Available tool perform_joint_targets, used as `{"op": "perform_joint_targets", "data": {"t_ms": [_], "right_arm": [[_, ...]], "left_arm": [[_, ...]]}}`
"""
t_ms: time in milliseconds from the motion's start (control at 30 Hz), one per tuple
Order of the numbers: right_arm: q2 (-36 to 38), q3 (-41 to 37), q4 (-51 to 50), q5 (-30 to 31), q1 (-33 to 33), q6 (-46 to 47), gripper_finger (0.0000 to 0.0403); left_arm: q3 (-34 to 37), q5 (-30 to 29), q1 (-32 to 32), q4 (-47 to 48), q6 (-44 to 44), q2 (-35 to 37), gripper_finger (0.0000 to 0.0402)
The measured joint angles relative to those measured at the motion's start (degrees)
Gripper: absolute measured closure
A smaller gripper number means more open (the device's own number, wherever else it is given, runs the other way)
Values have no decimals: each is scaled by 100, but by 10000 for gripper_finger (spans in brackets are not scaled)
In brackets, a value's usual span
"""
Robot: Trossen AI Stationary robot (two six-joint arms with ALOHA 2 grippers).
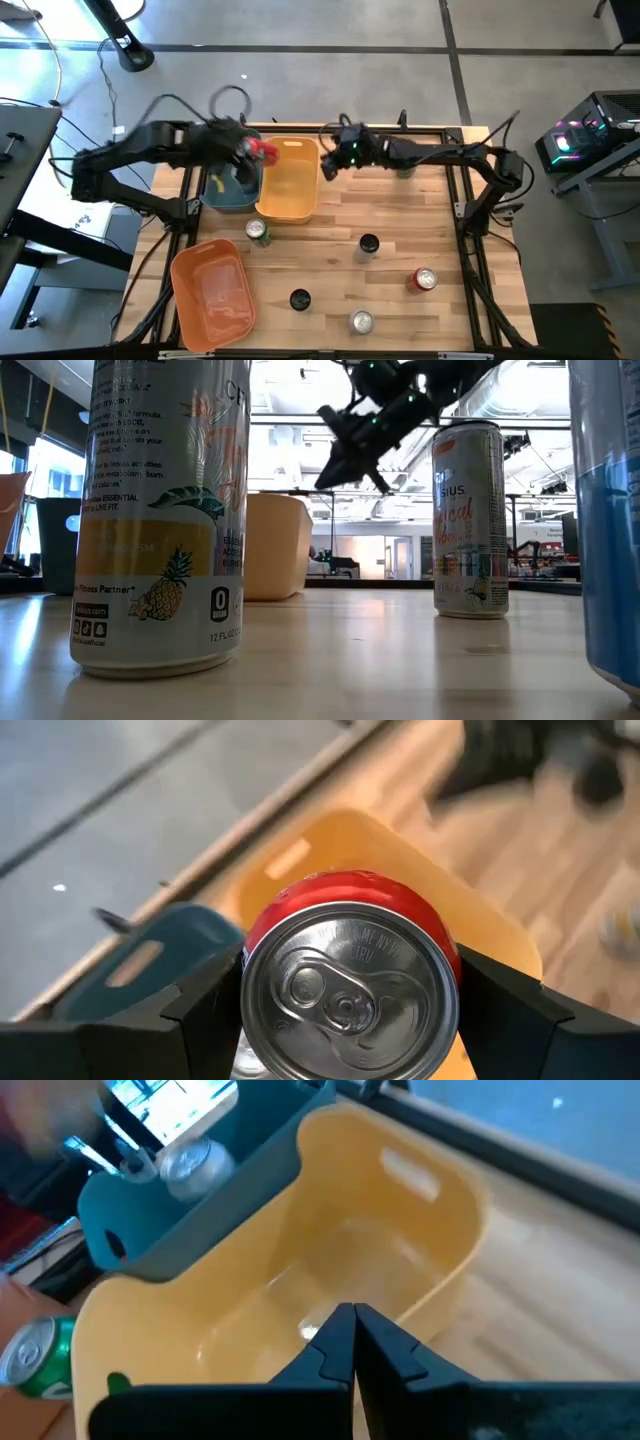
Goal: Sort soda cans
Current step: Put the top orange soda can into the yellow bin
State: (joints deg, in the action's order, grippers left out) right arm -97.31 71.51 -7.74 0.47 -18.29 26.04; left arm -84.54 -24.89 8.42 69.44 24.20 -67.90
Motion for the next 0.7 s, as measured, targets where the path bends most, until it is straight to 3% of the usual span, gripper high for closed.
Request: {"op": "perform_joint_targets", "data": {"t_ms": [233,433,700], "right_arm": [[526,533,-1090,56,-295,-666,403],[1045,542,-1533,282,-299,-705,403],[1458,542,-2011,668,-123,-811,403]], "left_arm": [[327,386,481,-607,-803,-893,124],[318,1198,1143,-809,-1531,-1825,124],[318,1184,1844,-1086,-1994,-2986,124]]}}
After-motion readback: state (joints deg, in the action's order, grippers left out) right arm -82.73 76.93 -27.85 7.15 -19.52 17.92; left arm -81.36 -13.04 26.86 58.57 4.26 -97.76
